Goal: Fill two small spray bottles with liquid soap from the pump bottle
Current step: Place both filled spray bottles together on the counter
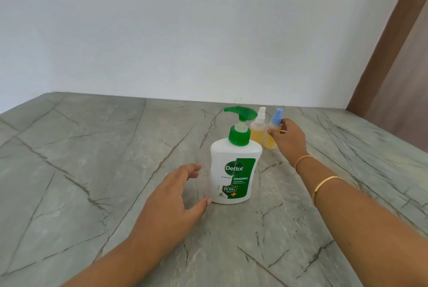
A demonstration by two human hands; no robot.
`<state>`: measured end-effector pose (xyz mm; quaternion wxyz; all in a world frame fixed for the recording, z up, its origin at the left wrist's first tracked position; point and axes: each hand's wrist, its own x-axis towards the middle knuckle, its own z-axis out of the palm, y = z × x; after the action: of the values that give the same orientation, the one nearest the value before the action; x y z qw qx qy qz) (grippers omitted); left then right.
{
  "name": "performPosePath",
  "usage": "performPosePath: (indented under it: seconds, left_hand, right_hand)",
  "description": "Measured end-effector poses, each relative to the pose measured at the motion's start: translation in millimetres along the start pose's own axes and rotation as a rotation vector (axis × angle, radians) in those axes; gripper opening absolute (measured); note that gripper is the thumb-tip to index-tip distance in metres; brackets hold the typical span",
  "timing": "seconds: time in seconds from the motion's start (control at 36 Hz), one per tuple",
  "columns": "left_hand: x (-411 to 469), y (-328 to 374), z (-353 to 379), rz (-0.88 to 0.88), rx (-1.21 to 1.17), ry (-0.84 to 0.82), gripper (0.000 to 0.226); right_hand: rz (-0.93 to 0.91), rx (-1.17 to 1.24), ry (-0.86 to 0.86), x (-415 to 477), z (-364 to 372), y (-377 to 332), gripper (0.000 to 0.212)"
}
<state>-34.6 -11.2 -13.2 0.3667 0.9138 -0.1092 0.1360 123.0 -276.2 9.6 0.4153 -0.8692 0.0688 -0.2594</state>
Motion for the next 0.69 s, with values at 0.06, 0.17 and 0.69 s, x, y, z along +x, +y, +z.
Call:
performPosePath:
  seconds: [0.06,0.17,0.69]
  left_hand:
    - [-0.2,-0.2,-0.6,0.001,0.001,0.006,0.057]
    - [-0.2,-2.3,-2.7,-0.003,0.012,0.022,0.056]
    - [5.8,6.0,-2.7,-0.063,-0.09,0.007,0.058]
  right_hand:
    - [0.001,0.006,-0.003,0.6,0.2,-0.4,0.042]
    - [-0.001,-0.035,-0.01,1.4,0.8,-1.4,0.042]
    - [0.044,0.127,0.022,-47.1,-19.9,-24.0,0.015]
